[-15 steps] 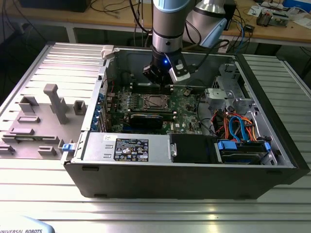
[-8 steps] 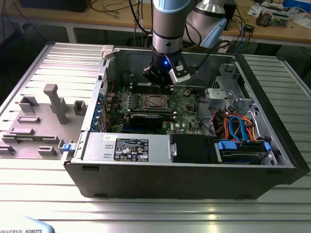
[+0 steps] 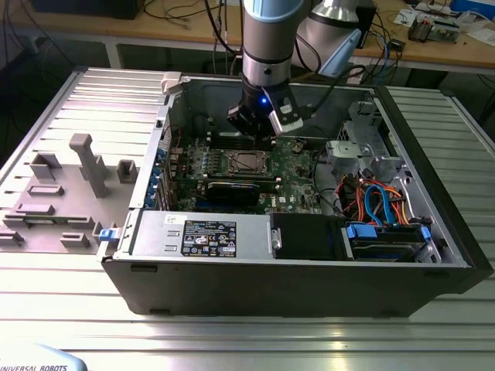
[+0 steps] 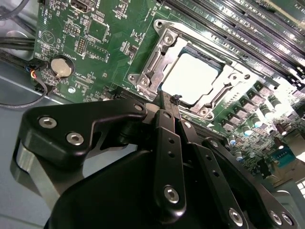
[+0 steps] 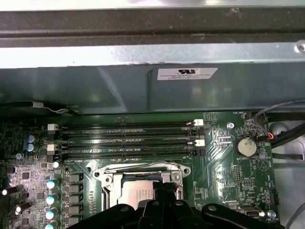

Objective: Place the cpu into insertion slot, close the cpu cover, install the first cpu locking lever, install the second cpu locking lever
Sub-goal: 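Install the second cpu locking lever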

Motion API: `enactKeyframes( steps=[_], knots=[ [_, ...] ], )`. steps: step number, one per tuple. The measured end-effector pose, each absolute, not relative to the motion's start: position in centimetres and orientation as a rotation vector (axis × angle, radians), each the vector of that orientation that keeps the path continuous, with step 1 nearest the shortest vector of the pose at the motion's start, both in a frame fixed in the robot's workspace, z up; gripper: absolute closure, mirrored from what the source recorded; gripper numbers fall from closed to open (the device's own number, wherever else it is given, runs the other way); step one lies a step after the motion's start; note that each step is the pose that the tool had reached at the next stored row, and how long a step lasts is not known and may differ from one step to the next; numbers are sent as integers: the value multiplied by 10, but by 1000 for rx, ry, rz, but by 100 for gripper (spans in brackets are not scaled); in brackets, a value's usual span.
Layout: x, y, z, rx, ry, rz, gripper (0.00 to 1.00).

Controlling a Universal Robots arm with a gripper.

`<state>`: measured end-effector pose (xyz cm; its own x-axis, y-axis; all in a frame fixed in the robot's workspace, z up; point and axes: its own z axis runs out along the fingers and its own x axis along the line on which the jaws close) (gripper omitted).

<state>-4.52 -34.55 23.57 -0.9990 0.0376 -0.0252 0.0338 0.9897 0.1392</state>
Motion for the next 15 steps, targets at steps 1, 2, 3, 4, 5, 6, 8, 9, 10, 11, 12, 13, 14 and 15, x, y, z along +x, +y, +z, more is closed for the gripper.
enactKeyframes(
  steps=[1, 2, 3, 4, 5, 6, 8, 9, 10, 11, 12, 13, 14, 15],
  knots=[
    [-45, -346, 236, 56, 3106, 217, 89],
    [-45, -346, 236, 56, 3106, 217, 89],
    [-45, -346, 236, 56, 3106, 217, 89],
    [-45, -347, 236, 56, 3106, 217, 89],
    [-45, -347, 236, 56, 3106, 216, 89],
    [-45, -347, 236, 56, 3106, 217, 89],
    [-45, -347, 237, 56, 3106, 217, 89],
    [-45, -347, 238, 56, 3106, 216, 89],
    [-45, -347, 239, 56, 3106, 217, 89],
    [-45, -347, 239, 56, 3106, 217, 89],
    [-45, -347, 239, 56, 3106, 217, 89],
    [-45, -348, 239, 56, 3106, 217, 89],
    [-45, -349, 239, 56, 3106, 217, 89],
    [-45, -350, 239, 56, 3106, 217, 89]
  ],
)
